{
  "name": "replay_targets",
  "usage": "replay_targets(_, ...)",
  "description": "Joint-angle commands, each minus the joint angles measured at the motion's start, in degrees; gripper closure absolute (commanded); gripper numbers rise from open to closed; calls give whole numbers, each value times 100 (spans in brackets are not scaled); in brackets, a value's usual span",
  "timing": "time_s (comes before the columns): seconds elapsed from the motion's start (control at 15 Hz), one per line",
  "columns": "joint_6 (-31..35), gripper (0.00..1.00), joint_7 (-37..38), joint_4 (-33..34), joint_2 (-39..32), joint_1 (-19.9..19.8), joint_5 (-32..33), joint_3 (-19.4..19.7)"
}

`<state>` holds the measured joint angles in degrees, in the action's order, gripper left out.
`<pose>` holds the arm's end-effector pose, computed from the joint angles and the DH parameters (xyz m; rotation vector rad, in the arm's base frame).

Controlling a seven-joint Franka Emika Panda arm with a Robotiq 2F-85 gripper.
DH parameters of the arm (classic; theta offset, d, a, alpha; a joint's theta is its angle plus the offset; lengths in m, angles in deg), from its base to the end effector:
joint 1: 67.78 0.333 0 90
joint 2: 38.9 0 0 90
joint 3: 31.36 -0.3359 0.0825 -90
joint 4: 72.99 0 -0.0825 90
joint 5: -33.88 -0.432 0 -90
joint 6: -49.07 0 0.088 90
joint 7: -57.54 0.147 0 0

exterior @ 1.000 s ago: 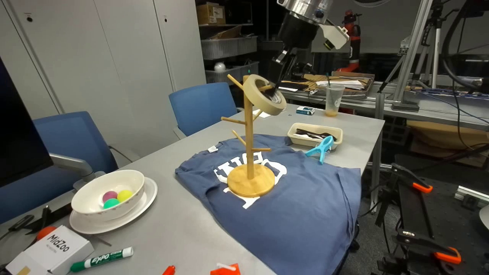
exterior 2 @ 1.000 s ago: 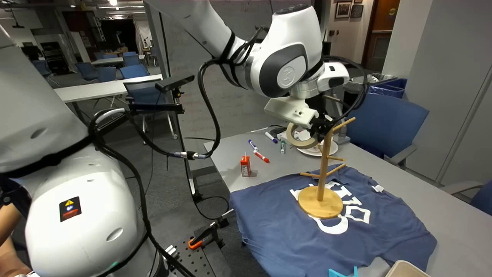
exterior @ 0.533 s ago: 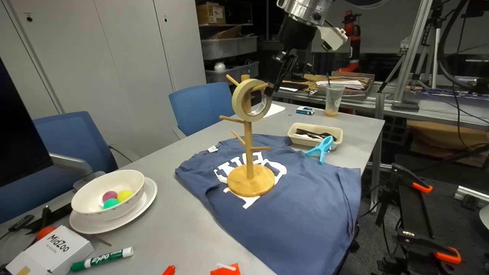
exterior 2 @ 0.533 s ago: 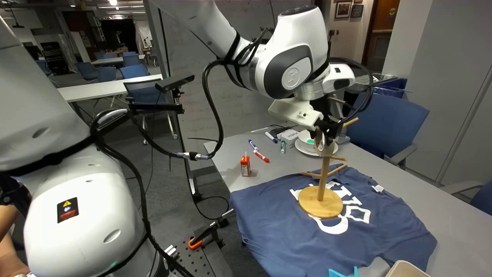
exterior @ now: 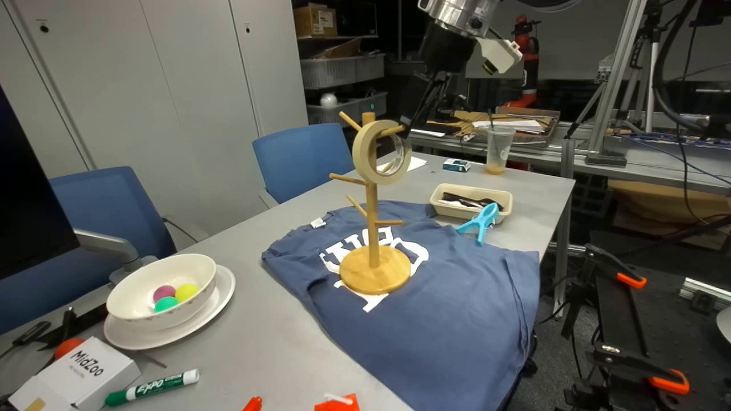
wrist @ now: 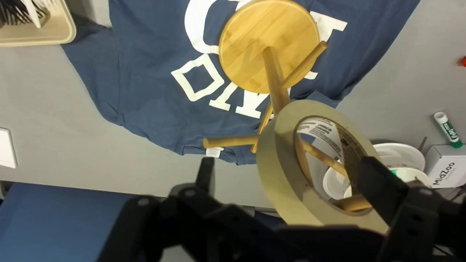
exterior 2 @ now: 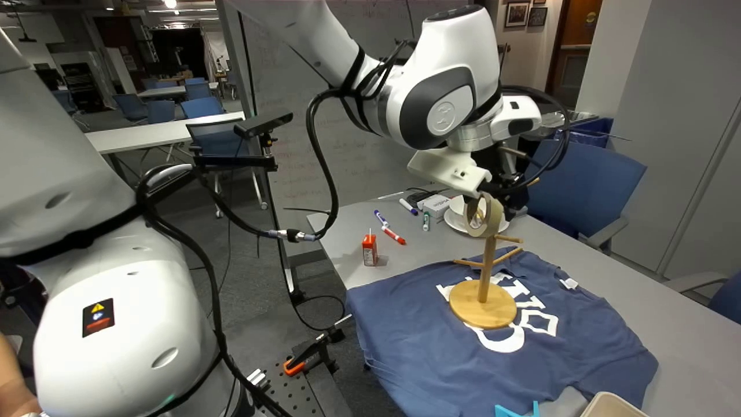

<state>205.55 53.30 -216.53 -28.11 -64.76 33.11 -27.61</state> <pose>0.5311 -0.0066 0.3464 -3.0714 -0.0747 -0.6455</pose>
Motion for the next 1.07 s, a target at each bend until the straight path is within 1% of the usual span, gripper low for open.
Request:
replay_targets(0.0,-285,0,-253,-152,388,-116,13,-23)
replay_targets(0.33,-789,0,-282,-342,1012,-250,332,-45)
replay_targets(0.67,-960,0,-481,-528,1747,-124,264,-48)
replay_targets(1.0,-988,0,-631,-629,2245,73,178,-36)
